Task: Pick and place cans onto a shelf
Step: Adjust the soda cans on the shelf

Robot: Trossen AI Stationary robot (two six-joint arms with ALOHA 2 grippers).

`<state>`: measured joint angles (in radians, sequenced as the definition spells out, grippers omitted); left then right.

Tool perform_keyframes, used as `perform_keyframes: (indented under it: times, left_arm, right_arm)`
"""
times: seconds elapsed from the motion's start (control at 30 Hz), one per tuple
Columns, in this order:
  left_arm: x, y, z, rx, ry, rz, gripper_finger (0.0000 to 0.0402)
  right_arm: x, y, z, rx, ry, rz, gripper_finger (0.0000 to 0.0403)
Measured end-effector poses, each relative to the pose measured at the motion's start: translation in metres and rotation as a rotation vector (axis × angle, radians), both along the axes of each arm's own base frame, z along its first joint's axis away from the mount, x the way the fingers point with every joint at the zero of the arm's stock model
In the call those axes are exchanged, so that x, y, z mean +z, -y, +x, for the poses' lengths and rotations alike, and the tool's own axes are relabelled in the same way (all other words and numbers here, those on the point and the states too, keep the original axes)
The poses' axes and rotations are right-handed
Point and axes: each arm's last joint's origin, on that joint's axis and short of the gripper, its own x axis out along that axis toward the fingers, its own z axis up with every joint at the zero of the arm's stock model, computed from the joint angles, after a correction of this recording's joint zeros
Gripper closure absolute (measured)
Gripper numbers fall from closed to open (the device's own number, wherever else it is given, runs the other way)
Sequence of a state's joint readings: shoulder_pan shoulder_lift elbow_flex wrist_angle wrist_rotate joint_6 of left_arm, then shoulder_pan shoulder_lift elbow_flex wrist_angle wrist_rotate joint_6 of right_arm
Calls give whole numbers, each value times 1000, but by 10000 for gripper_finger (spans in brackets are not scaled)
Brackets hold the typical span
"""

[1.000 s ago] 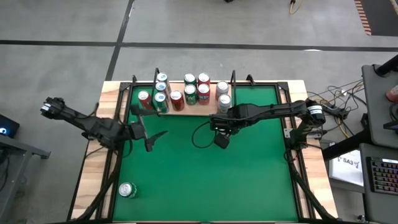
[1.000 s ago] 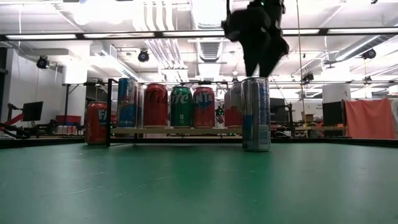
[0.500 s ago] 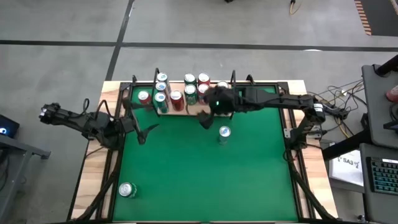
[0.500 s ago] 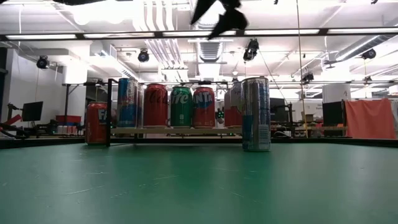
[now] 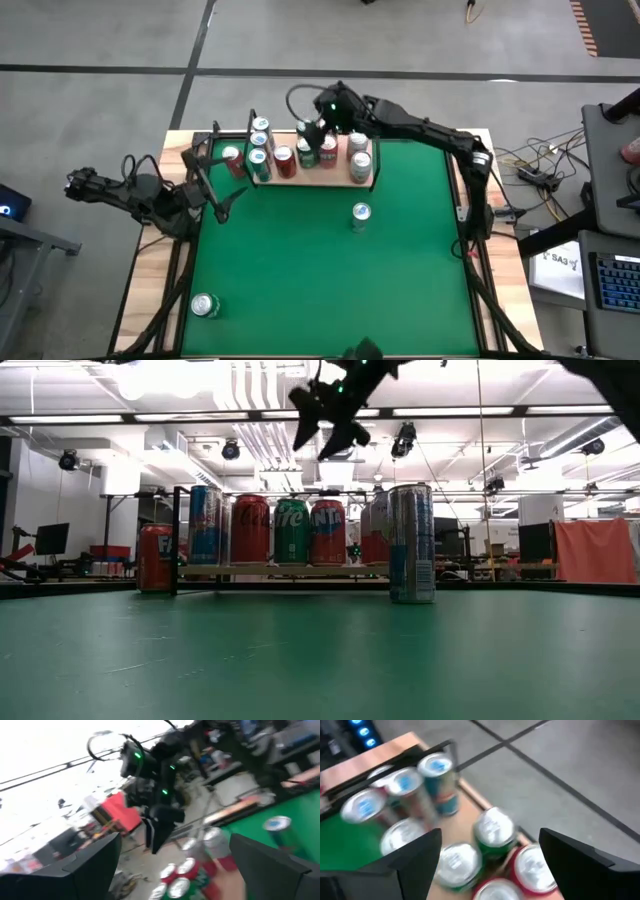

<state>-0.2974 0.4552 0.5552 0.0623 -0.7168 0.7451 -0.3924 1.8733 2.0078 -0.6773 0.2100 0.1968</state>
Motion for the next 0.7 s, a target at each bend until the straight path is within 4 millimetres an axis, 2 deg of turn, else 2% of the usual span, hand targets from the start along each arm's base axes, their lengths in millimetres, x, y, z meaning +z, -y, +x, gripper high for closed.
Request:
perform_keyframes:
  times: [0.13,0.27,0.6,0.7]
  left_arm:
    - [3,-2,-3,31,27,-6,45]
    - [-7,-2,-4,40,-19,-28,45]
    - [10,-3,-6,33,151,-54,45]
    - [7,-2,-5,23,154,-101,45]
  right_arm:
    - [-3,31,-2,-75,4,16,107]
    - [-9,48,-9,-119,-72,64,172]
    - [-21,44,-17,-120,-216,133,376]
    - [-24,41,-14,-112,-220,135,388]
